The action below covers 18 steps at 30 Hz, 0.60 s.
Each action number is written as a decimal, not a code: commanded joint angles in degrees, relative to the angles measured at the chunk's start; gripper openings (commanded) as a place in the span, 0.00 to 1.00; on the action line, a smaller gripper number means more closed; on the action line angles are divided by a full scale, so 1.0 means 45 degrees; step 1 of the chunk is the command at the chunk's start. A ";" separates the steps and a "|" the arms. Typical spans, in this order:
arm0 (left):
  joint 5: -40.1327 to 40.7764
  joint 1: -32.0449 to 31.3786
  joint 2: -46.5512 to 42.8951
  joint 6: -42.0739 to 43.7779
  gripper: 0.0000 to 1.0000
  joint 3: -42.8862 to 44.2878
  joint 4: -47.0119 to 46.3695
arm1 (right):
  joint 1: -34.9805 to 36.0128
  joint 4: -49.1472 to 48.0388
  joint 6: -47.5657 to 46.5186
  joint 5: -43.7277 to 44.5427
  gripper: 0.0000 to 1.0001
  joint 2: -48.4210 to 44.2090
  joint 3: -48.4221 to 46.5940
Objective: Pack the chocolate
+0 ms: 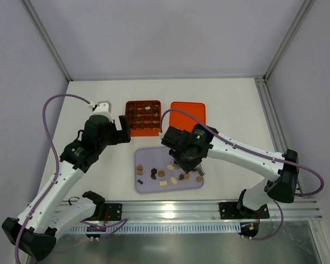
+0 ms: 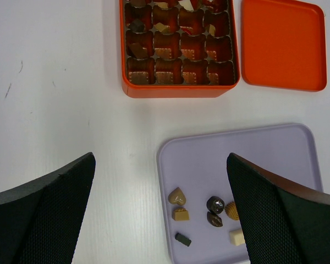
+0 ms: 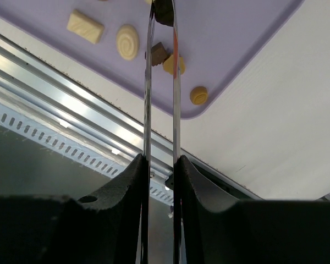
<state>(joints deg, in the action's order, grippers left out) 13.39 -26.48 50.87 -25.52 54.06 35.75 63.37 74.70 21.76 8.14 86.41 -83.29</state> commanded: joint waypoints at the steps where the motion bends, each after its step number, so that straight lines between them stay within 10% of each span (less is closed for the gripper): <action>1: -0.0006 0.0083 -0.0113 -0.0111 1.00 -0.0042 -0.0385 | -0.0449 0.0042 -0.0518 0.0554 0.27 0.0094 -0.1176; 18: 0.0072 0.0084 -0.0192 -0.0111 1.00 -0.0041 -0.0424 | -0.2911 -0.4156 -0.2140 -0.0149 0.26 0.6498 -0.8910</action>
<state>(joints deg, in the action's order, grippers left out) 13.43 -26.48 50.85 -25.52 54.06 35.70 50.72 61.54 13.78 8.29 113.49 -116.86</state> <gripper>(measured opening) 0.996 0.309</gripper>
